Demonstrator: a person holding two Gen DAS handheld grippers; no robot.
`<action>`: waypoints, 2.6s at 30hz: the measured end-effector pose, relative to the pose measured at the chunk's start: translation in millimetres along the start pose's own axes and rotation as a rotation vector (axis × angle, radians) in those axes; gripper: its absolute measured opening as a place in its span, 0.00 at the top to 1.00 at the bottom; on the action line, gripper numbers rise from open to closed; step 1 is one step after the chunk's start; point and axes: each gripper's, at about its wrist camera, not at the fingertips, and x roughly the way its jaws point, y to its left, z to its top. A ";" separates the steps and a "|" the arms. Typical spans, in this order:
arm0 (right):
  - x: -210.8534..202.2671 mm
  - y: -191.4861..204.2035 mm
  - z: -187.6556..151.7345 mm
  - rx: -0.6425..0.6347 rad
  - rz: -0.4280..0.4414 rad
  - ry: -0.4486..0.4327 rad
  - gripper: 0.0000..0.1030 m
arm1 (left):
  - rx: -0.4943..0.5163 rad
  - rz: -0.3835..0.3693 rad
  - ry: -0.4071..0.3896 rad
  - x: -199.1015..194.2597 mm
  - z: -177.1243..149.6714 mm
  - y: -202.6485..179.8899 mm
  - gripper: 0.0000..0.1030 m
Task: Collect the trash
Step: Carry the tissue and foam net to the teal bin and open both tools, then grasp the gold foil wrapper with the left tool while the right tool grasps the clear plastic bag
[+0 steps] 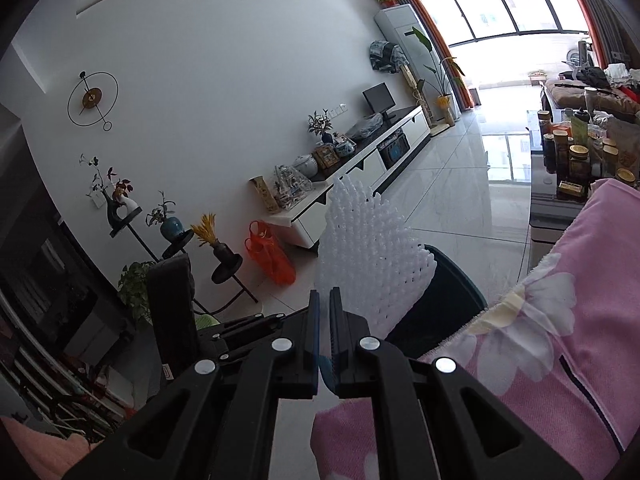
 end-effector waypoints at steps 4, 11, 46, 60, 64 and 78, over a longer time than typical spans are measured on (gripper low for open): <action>33.8 -6.9 0.3 0.044 -0.013 0.067 0.96 | -0.016 0.018 0.026 18.7 -1.6 6.6 0.98; 73.4 -33.2 -3.6 0.128 -0.128 0.177 0.93 | -0.018 0.028 0.085 55.0 -11.1 -3.7 0.96; -231.5 -45.9 -90.6 0.109 -0.505 -0.247 0.48 | 0.487 -0.672 0.026 -72.7 -114.6 -261.1 0.31; -305.5 -81.3 -182.1 0.279 -0.645 -0.254 0.48 | 0.644 -0.774 0.216 -61.2 -167.8 -330.4 0.43; -307.0 -81.4 -202.1 0.301 -0.634 -0.234 0.48 | 0.604 -0.781 0.257 -49.9 -163.1 -329.1 0.54; -296.2 -73.2 -232.6 0.321 -0.621 -0.142 0.56 | 0.515 -0.725 0.239 -50.3 -146.7 -296.5 0.62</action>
